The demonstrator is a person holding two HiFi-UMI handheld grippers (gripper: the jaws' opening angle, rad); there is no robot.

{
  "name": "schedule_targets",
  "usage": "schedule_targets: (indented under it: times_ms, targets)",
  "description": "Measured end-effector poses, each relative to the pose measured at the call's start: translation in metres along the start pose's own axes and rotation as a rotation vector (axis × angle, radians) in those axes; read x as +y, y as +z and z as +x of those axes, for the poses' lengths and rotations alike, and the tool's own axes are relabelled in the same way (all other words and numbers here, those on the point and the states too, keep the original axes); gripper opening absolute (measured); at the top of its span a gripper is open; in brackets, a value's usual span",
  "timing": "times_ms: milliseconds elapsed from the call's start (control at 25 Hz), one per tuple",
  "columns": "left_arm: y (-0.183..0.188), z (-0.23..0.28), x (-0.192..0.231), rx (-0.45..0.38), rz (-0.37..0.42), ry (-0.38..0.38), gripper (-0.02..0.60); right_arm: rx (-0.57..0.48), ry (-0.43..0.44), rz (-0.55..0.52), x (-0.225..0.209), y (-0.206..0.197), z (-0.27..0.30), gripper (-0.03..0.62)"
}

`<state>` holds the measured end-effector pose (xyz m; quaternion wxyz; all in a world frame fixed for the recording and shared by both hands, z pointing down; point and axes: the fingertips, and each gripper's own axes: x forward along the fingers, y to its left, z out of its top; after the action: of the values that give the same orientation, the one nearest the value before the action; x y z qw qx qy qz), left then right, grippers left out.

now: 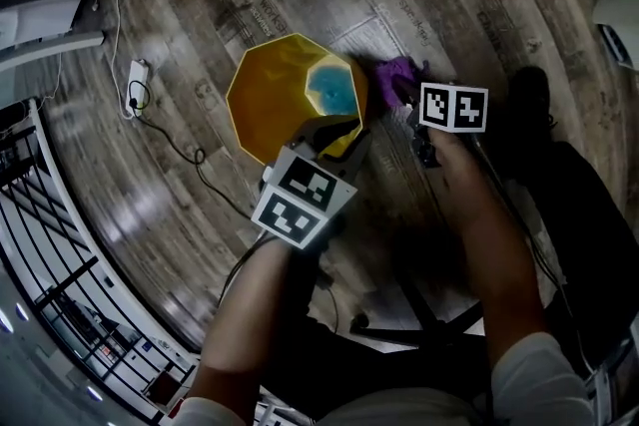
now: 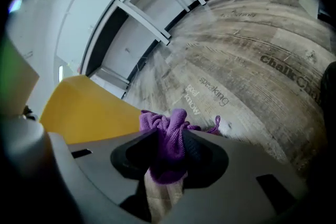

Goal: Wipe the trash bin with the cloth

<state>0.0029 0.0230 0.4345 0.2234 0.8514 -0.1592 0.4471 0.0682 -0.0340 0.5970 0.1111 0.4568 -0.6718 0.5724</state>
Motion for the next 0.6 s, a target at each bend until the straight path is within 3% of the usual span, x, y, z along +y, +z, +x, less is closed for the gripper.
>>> schedule_targets:
  times_ms: [240,440,600]
  targets:
    - [-0.006,-0.02,-0.002,0.051,0.147,0.004,0.114,-0.105,0.232,0.026,0.054,0.018,-0.054,0.144]
    - [-0.022,-0.019,-0.005,0.081,0.126,-0.029,0.117,-0.166,0.418,0.079,0.092,0.028,-0.088,0.144]
    - [-0.02,-0.025,-0.007,0.114,0.165,-0.04,0.115,-0.228,0.562,0.101,0.118,0.039,-0.117,0.144]
